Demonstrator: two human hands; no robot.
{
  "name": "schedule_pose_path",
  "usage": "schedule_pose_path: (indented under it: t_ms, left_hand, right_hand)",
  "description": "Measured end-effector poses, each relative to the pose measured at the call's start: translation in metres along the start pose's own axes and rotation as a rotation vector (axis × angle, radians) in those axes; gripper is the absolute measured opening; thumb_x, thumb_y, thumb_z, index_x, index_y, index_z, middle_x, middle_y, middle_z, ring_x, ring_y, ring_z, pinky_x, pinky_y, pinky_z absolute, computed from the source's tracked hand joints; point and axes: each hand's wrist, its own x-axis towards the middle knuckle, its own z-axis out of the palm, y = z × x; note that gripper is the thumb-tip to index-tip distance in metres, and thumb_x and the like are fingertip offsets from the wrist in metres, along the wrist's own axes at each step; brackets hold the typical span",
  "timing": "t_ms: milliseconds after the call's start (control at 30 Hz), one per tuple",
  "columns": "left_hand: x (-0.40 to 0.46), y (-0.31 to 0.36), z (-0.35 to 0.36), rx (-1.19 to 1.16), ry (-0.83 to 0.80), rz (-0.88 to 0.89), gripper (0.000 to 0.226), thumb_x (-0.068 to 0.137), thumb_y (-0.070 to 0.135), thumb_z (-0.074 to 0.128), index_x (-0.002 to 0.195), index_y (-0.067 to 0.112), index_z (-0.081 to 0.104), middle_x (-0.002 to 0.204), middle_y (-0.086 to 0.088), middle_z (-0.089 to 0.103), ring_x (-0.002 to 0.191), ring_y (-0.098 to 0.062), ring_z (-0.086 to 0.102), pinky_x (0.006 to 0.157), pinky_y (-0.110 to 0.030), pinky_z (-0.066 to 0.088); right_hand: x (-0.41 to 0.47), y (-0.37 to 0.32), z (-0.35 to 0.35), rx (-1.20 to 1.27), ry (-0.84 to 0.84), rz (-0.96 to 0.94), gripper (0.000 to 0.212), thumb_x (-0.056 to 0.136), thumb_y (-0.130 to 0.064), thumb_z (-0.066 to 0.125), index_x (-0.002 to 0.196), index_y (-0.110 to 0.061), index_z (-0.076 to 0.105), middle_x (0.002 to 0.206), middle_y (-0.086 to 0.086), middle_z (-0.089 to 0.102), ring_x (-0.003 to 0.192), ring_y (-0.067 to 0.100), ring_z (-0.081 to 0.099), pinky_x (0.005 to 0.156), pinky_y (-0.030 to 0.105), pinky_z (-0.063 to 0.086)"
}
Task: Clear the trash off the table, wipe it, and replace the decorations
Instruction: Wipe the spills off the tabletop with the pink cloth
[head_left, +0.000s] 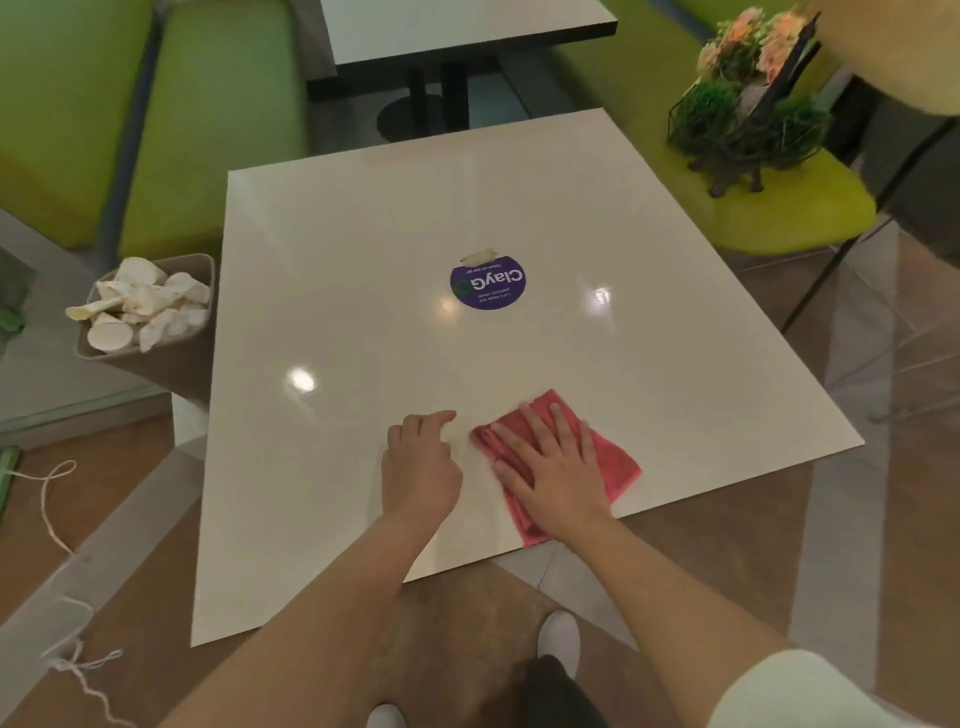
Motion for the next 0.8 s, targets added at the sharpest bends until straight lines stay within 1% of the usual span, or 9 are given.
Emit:
schedule_pose_path:
  t_ms: [167,300,400,500,533,600,667,733,800]
  left_hand:
    - [0.003,0.017,0.02,-0.117,0.015,-0.022,0.032,0.101,0.025,0.047,0.131,0.026,0.055,0.127,0.002,0.054,0.118,-0.019,0.041,0.097,-0.032,0.039]
    - [0.005,0.028,0.033,-0.139,0.01,-0.011,0.031,0.102,0.03,0.044,0.129,0.026,0.058,0.124,0.004,0.056,0.117,-0.017,0.041,0.097,-0.03,0.039]
    - [0.008,0.044,0.042,-0.169,0.049,0.03,0.031,0.103,0.023,0.042,0.13,0.023,0.056,0.123,0.002,0.056,0.113,-0.019,0.043,0.098,-0.035,0.04]
    - [0.008,0.064,0.05,-0.245,0.137,0.048,0.032,0.101,0.012,0.041,0.131,0.019,0.051,0.12,0.0,0.052,0.111,-0.018,0.043,0.097,-0.034,0.04]
    - [0.007,0.073,0.053,-0.264,0.179,0.048,0.032,0.1,0.01,0.041,0.13,0.017,0.05,0.12,-0.001,0.05,0.112,-0.017,0.043,0.097,-0.033,0.04]
    - [0.009,0.087,0.058,-0.289,0.244,0.059,0.03,0.099,0.007,0.041,0.127,0.012,0.049,0.12,-0.003,0.048,0.112,-0.019,0.044,0.094,-0.034,0.042]
    - [0.013,0.099,0.066,-0.181,0.208,0.137,0.028,0.097,0.008,0.042,0.124,0.009,0.05,0.12,-0.006,0.05,0.113,-0.024,0.047,0.094,-0.036,0.043]
    - [0.017,0.11,0.085,-0.005,0.088,0.258,0.038,0.098,0.023,0.046,0.132,0.006,0.049,0.131,-0.01,0.051,0.123,-0.03,0.047,0.103,-0.036,0.039]
    - [0.016,0.115,0.104,0.159,-0.009,0.299,0.069,0.098,0.053,0.034,0.145,0.002,0.038,0.149,-0.016,0.04,0.14,-0.034,0.035,0.116,-0.04,0.025]
  right_hand:
    - [0.028,0.077,-0.022,-0.027,0.014,0.166,0.055,0.095,-0.069,0.012,0.148,-0.058,0.001,0.164,-0.014,-0.004,0.15,0.019,-0.014,0.119,0.048,-0.012]
    - [0.036,0.075,-0.024,-0.004,0.057,0.269,0.056,0.096,-0.066,0.017,0.15,-0.055,0.007,0.164,-0.008,-0.001,0.15,0.026,-0.012,0.118,0.052,-0.013]
    - [0.034,0.048,-0.017,0.037,0.044,0.162,0.058,0.094,-0.068,0.017,0.15,-0.053,0.009,0.165,-0.005,0.0,0.149,0.029,-0.015,0.116,0.053,-0.018]
    - [0.033,0.029,-0.014,0.102,0.026,0.041,0.052,0.099,-0.058,0.021,0.15,-0.05,0.018,0.164,-0.008,0.004,0.15,0.024,-0.012,0.117,0.05,-0.015]
    - [0.034,0.033,-0.016,0.157,0.041,0.027,0.049,0.101,-0.051,0.023,0.15,-0.047,0.022,0.164,-0.01,0.007,0.151,0.02,-0.008,0.119,0.047,-0.012]
    - [0.031,0.047,-0.025,0.344,0.127,0.014,0.046,0.102,-0.034,0.027,0.147,-0.039,0.034,0.161,-0.012,0.018,0.15,0.011,0.008,0.122,0.04,0.005]
    - [0.027,0.067,-0.036,0.503,0.274,0.056,0.046,0.096,-0.021,0.031,0.138,-0.029,0.048,0.155,-0.01,0.032,0.142,0.007,0.03,0.116,0.033,0.024]
    - [0.024,0.089,-0.043,0.478,0.396,0.13,0.047,0.09,-0.012,0.035,0.131,-0.023,0.056,0.148,-0.004,0.044,0.133,0.014,0.043,0.111,0.035,0.033]
    - [0.022,0.102,-0.047,0.395,0.425,0.176,0.047,0.085,-0.005,0.043,0.126,-0.023,0.06,0.14,-0.003,0.051,0.128,0.018,0.047,0.11,0.035,0.032]
